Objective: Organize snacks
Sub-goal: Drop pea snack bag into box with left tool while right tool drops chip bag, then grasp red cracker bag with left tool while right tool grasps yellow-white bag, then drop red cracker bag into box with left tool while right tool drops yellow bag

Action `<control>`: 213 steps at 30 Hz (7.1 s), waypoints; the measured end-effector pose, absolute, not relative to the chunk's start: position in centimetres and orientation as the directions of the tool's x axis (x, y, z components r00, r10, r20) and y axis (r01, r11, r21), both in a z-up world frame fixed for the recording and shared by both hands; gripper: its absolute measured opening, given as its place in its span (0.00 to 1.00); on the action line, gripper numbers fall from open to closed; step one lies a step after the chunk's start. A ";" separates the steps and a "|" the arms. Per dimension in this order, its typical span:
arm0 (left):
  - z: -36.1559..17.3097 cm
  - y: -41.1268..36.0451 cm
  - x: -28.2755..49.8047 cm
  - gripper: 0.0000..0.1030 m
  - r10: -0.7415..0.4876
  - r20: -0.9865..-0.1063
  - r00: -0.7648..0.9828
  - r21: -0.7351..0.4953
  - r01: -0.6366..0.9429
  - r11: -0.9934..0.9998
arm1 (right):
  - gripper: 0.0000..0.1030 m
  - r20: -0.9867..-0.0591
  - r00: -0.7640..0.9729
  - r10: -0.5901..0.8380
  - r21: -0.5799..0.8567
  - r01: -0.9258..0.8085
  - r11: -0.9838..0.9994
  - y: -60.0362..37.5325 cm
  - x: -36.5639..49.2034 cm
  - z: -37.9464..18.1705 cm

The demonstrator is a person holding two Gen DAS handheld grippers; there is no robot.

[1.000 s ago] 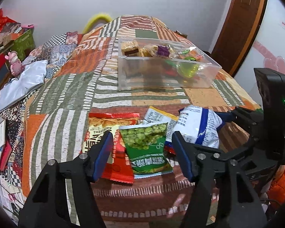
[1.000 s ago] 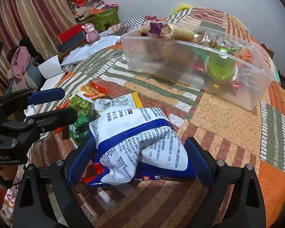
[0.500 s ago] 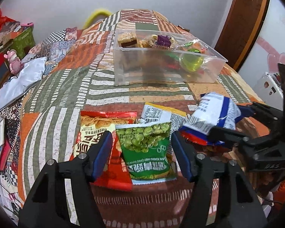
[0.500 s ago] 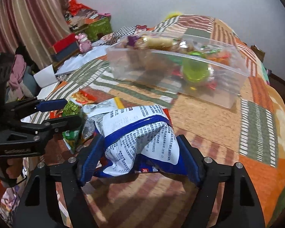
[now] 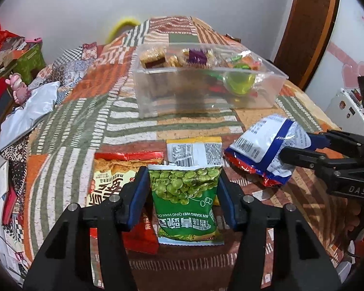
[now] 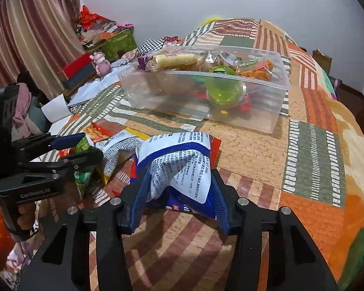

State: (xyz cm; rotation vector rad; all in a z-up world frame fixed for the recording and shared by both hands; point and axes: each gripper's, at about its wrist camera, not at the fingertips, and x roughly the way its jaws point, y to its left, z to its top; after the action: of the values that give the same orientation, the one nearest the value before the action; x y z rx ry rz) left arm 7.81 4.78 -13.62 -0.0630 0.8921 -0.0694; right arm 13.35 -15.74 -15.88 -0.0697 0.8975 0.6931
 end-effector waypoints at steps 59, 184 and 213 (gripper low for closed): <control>-3.3 6.9 20.7 0.52 0.037 -0.575 0.817 -0.078 -0.099 0.992 | 0.42 -0.518 0.711 0.476 0.117 -0.493 0.862 -16.8 20.9 -7.5; -17.0 10.4 9.3 0.78 -0.082 -0.835 0.543 -0.100 -0.003 0.995 | 0.31 -0.787 0.364 0.498 0.152 -0.669 0.728 -6.4 14.3 -16.6; -7.9 8.5 12.7 0.68 -0.126 -0.687 0.716 -0.163 0.017 0.987 | 0.29 -0.605 0.547 0.578 0.164 -0.625 0.763 -11.2 16.2 -9.2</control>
State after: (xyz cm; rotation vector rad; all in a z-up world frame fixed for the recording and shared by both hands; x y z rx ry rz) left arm 12.68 8.49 -7.93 -0.1486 0.7696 -0.0794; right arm 16.19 -11.21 -9.24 -0.0734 0.6892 0.7134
